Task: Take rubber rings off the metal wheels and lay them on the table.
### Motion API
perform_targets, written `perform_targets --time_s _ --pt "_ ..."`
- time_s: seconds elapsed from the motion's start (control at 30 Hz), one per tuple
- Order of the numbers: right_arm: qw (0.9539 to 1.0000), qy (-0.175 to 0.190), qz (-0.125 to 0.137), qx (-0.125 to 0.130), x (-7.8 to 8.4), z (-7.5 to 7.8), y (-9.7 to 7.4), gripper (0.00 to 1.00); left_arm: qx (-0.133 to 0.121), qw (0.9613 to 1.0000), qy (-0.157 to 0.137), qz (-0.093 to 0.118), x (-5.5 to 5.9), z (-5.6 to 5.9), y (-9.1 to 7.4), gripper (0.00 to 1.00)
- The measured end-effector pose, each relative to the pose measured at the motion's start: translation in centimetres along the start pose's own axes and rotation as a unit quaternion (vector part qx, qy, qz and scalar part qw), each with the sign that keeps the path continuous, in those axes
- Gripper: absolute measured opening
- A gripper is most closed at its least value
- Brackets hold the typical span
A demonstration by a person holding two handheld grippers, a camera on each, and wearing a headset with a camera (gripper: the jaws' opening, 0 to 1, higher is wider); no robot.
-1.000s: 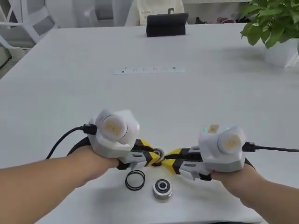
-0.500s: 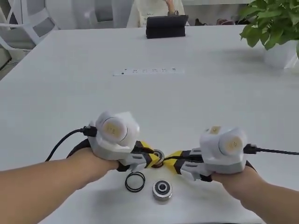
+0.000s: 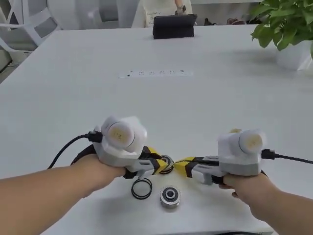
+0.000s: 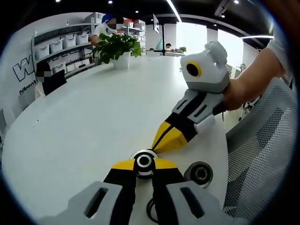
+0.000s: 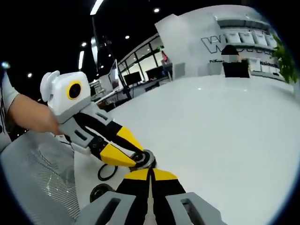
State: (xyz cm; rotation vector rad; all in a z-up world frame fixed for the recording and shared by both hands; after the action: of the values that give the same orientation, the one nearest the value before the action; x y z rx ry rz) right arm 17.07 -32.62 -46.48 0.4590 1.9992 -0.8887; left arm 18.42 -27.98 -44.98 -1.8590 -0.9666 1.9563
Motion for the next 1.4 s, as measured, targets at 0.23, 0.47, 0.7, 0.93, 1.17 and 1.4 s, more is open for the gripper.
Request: perform_targets --time_s 0.23,0.47,0.7,0.93,1.17,1.4 --pt "0.9986 0.048 0.019 -0.005 -0.27 -0.09 0.06 0.0 -0.002 1.0 -0.003 0.002 -0.06 0.12 0.04 0.07" --pt "0.9979 0.06 0.023 -0.011 -0.32 -0.17 -0.12 0.0 -0.003 1.0 -0.001 0.001 -0.08 0.25 0.07 0.07" --pt "0.9958 0.084 0.033 -0.016 -0.41 -0.29 -0.26 0.0 -0.004 1.0 0.0 0.002 -0.14 0.34 0.15 0.07" --pt "0.9967 0.076 0.024 -0.016 -0.52 -0.32 -0.23 0.0 -0.005 1.0 0.002 0.002 -0.15 0.32 0.16 0.07" --pt "0.997 0.073 0.022 -0.014 -0.58 -0.4 -0.24 0.0 -0.005 1.0 0.002 0.002 -0.15 0.3 0.2 0.07" --pt "0.9972 0.07 0.021 -0.015 -0.77 -0.62 -0.2 0.0 -0.006 1.0 0.002 0.002 -0.17 0.28 0.22 0.07"
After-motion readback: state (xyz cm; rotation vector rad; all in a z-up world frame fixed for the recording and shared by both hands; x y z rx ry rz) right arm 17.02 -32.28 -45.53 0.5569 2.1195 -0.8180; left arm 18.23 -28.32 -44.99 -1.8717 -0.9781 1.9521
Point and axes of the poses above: the centre of the closed fingertips' face, and the gripper's own axes: y roughly forward along the fingers, z roughly to its right, x roughly out of its underside, the point moved 2 cm from there along -y, roughly backward along the fingers, and after that the axes turned 1 degree about -z, right-handed, at the moved point
